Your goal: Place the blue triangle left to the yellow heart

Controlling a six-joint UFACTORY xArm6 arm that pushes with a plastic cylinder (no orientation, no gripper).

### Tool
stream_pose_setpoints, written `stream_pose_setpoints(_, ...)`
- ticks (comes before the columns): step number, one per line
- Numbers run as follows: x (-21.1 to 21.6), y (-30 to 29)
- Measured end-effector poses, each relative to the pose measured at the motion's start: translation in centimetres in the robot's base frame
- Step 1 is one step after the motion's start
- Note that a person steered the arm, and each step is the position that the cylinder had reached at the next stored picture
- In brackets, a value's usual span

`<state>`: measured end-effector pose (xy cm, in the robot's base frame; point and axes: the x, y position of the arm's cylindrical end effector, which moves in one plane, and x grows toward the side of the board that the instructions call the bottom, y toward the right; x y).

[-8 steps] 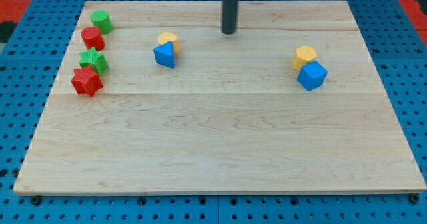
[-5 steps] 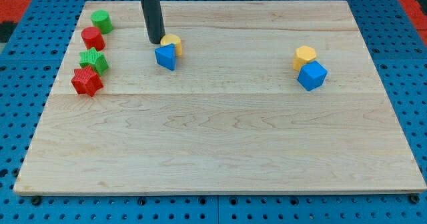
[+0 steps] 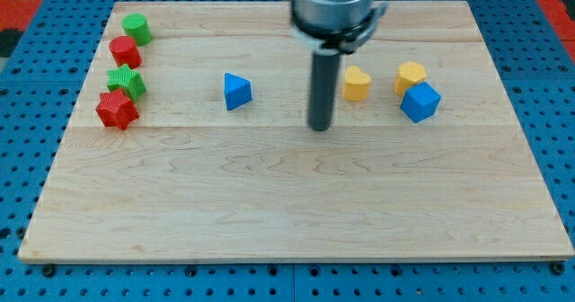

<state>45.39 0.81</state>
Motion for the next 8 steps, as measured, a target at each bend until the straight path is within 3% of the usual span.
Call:
stream_pose_setpoints(1, -0.8, -10.8)
stream_pose_setpoints(2, -5.2, -15.8)
stream_pose_setpoints(3, -6.4, -11.5)
stream_pose_setpoints(4, -5.0, 1.9)
stream_pose_setpoints(5, -4.2, 6.8)
stream_pose_setpoints(7, -5.5, -6.0)
stream_pose_setpoints(8, -7.4, -0.4)
